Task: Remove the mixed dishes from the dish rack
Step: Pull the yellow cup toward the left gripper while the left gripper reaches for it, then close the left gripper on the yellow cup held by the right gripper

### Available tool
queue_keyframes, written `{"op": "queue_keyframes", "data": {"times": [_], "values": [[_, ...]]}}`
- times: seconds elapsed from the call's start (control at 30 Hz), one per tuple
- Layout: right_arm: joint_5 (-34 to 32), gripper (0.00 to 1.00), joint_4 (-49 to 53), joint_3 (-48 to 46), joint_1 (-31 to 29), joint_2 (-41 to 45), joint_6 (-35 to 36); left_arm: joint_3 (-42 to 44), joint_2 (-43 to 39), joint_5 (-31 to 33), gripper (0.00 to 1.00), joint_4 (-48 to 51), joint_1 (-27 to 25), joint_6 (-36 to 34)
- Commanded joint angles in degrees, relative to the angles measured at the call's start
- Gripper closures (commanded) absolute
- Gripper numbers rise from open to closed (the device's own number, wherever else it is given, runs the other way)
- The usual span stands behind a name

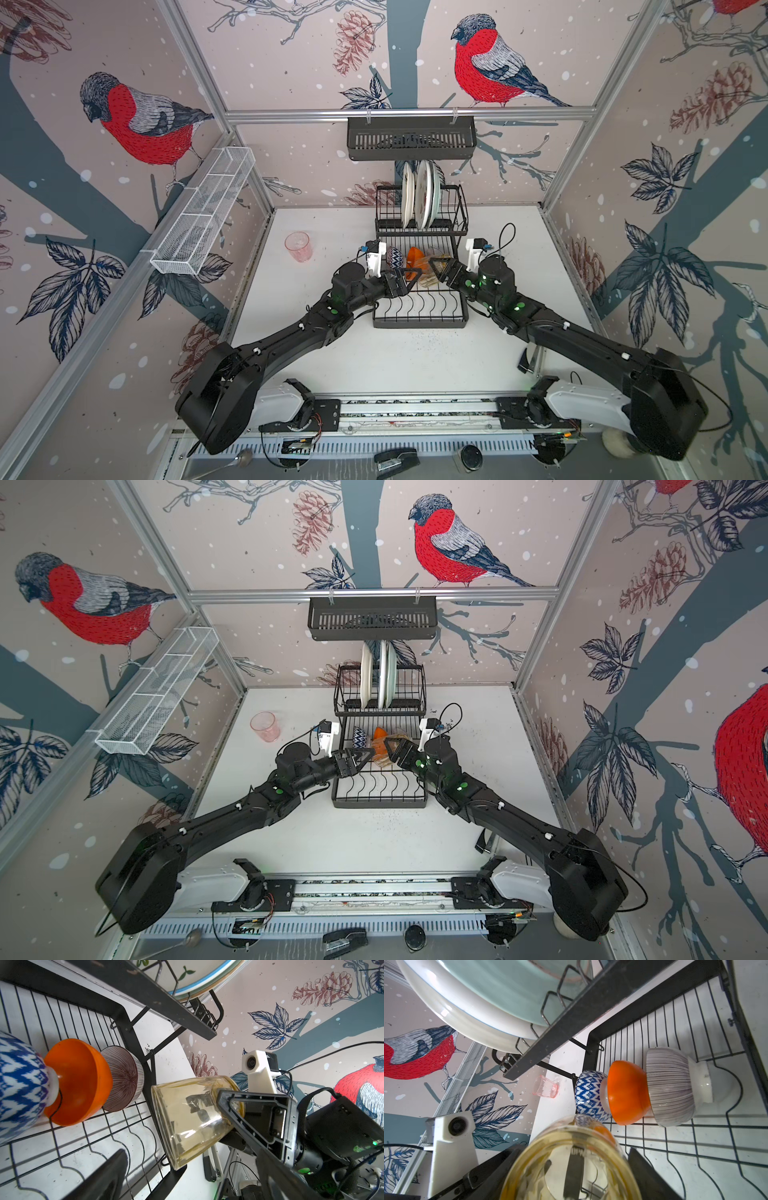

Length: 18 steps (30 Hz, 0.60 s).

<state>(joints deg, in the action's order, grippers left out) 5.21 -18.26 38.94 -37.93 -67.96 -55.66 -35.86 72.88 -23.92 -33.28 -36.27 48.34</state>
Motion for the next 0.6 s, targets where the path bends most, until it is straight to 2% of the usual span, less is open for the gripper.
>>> {"op": "queue_keyframes", "data": {"times": [0.0,0.1,0.17,0.57], "values": [[2.23,0.36,-5.74,-0.68,0.23,0.42,-1.69,0.28,1.22,-1.61,0.03,-7.79,-0.46,3.0],[3.32,0.36,-8.31,-1.88,0.49,0.73,-2.97,0.44,2.8,-3.23,0.11,-11.37,-0.53,4.84],[3.9,0.36,-9.41,-2.29,0.65,0.74,-3.89,0.04,3.95,-4.16,0.2,-12.88,-0.75,5.45],[10.35,0.37,-15.21,-2.96,1.41,-0.62,-9.22,-1.06,8.28,-7.48,0.41,-22.09,-2.03,8.25]]}}
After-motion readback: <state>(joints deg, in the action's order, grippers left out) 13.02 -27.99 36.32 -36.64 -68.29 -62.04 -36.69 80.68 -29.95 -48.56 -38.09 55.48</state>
